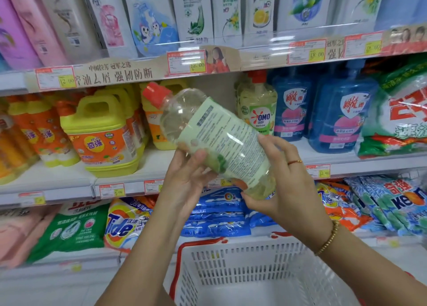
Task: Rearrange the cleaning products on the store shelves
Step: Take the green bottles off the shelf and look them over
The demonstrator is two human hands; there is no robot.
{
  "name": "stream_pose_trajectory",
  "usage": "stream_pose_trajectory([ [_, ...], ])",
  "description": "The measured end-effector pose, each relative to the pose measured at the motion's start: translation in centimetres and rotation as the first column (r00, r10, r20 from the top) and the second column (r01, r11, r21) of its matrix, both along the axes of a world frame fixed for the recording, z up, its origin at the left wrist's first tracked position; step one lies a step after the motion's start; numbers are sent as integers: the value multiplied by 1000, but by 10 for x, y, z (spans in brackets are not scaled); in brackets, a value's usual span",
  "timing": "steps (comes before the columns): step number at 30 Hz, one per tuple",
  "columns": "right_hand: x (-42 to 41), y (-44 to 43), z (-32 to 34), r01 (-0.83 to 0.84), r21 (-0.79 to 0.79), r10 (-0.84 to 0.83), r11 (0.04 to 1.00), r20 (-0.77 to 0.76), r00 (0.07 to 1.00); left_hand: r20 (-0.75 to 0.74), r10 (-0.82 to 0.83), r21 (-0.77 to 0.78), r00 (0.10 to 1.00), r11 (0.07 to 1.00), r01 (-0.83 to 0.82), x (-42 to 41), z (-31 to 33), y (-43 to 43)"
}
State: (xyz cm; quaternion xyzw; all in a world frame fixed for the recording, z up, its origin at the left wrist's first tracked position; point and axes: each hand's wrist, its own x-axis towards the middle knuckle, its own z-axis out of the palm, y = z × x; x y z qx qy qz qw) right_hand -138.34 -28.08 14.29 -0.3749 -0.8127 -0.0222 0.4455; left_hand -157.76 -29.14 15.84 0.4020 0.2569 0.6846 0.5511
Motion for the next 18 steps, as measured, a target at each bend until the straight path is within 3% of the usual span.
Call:
stream_pose_trajectory([
  [2,3,-3,3,-133,-226,99,965,-153,983,-45,-91,32,995,995,92,-5,1,1],
  [3,3,-4,3,-256,-347,159,902,-283,946,-51,-127,41,991,991,129,-8,0,2],
  [6,7,-3,1,-585,-525,215,618,-603,768,-17,-169,6,985,986,169,-10,-3,3],
  [9,10,-3,-2,-676,-607,170,417,-678,715,26,-126,-85,992,988,128,-12,-7,4],
  [12,10,-3,-7,-763,-618,116,189,-758,642,-29,-70,-170,997,983,65,-15,-10,6],
  [18,12,-11,-2,-818,-575,46,-4,-817,574,-105,-95,-185,990,980,74,-22,-14,6],
])
